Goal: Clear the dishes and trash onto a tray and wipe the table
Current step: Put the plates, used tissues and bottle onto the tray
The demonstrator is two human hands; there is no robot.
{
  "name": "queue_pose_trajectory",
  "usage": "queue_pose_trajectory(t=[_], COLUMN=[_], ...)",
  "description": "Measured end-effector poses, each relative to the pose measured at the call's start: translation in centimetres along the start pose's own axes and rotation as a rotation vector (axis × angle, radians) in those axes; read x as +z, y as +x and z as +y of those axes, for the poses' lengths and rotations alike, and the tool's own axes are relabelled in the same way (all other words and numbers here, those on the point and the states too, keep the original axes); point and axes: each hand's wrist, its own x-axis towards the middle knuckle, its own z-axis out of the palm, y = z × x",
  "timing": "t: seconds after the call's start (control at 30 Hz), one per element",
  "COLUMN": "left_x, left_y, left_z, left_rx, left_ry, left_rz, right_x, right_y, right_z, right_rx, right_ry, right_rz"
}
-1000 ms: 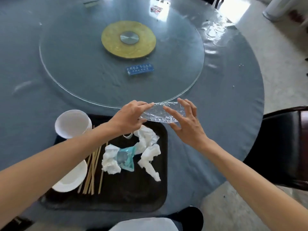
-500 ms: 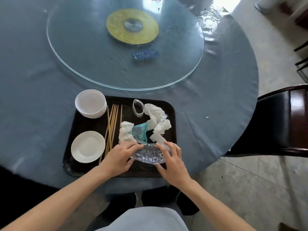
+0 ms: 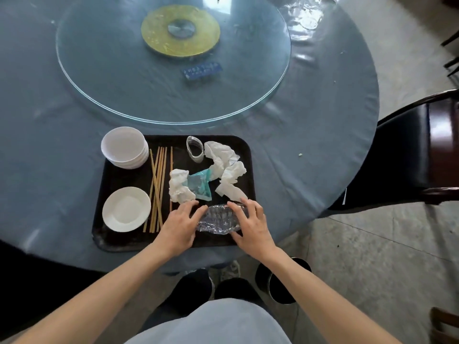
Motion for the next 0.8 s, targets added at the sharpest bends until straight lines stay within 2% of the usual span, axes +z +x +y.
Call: queue_pose_trajectory(t=[0.13, 0.2, 0.33, 0.5, 0.7, 0.8], left_x=[-1.0, -1.4, -1.7, -2.4, -3.6, -3.6], left_y=[-0.8, -0.9, 0.3, 2.3, 4.1, 3.9], left_z=[1.0, 1.8, 5.0, 10.1, 14.0, 15.9], left_rx=[0.045, 0.114, 0.232, 0.353, 0.605, 0.738], left_ry=[0.073, 0.118, 0.08, 0.029, -0.015, -0.008], left_rz=[-0.004, 0.044, 0.153, 0.208, 0.185, 0.15], right_x=[-1.8, -2.9, -5.0, -7.0, -7.7, -6.4], right_y=[-1.2, -2.1, -4.3, -8.8, -15.6, -19.6], right_z=[1.4, 2.3, 4.0, 5.3, 4.4, 2.6], right_rx=[-0.037, -0.055, -0.017, 0.05, 0.328, 0.504], right_ry=[-0.009, -0.011, 0.016, 0.012, -0.008, 0.022], right_rz=[-0.006, 0.018, 0.119, 0.277, 0.529, 0.599])
